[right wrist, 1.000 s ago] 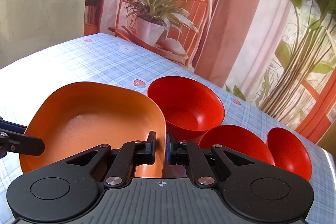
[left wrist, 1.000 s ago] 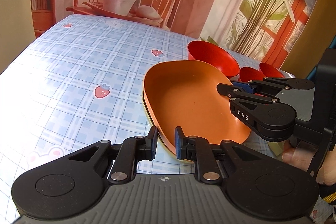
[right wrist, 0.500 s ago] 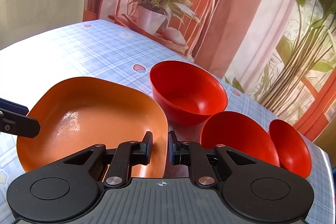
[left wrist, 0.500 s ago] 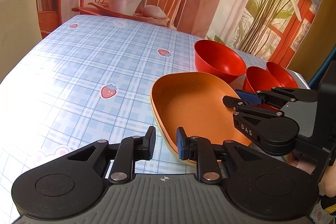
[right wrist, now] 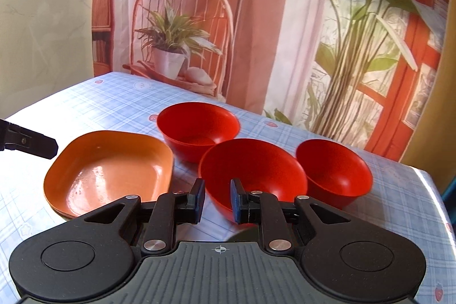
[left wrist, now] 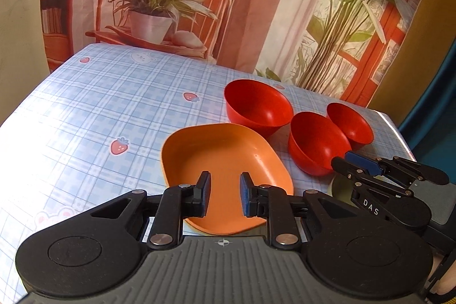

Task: Organize plates and bowls
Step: 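Open the left tool and move it to the other green plate, then grasp the green plate rim with the left tool and lift it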

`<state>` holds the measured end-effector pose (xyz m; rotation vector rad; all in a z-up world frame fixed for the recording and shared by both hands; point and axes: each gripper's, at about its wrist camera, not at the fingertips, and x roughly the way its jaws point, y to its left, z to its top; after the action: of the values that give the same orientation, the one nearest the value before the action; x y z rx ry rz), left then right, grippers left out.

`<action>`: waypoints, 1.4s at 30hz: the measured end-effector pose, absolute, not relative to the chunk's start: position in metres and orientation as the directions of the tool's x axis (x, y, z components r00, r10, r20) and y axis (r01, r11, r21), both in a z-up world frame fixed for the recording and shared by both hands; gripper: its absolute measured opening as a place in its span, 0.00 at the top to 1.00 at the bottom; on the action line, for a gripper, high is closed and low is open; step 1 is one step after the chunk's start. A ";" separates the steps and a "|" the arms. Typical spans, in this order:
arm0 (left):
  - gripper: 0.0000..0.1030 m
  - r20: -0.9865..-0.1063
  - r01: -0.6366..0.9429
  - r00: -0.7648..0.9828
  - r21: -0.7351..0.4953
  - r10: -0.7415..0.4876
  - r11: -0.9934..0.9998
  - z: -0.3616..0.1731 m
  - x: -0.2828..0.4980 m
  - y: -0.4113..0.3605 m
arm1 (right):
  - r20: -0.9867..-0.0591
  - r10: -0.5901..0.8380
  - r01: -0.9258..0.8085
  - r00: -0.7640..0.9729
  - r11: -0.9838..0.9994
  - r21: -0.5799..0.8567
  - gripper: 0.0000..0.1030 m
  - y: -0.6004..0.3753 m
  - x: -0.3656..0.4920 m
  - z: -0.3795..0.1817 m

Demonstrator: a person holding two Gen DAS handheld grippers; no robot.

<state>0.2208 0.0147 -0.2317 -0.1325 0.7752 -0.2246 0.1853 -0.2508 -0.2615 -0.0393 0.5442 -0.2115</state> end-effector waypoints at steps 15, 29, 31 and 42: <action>0.77 -0.745 0.319 0.569 -0.190 -0.348 0.928 -0.267 0.212 -0.086 | -0.503 -0.369 0.425 0.782 0.905 -0.002 0.83 -0.360 0.112 -0.299; 0.66 -0.799 0.336 0.501 -0.174 -0.332 0.926 -0.293 0.220 -0.137 | -0.502 -0.287 0.392 0.816 0.913 0.114 0.83 -0.372 0.104 -0.319; 0.66 -0.808 0.334 0.490 -0.173 -0.328 0.926 -0.297 0.221 -0.140 | -0.509 -0.277 0.382 0.815 0.918 0.111 0.83 -0.370 0.105 -0.320; 0.68 -0.819 0.327 0.482 -0.161 -0.311 0.931 -0.305 0.220 -0.145 | -0.506 -0.254 0.363 0.824 0.923 0.127 0.88 -0.370 0.103 -0.322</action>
<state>0.2197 -0.1449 -0.3050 0.0174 0.9947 -0.3886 0.1031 -0.3701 -0.3224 0.2227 0.5039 -0.3310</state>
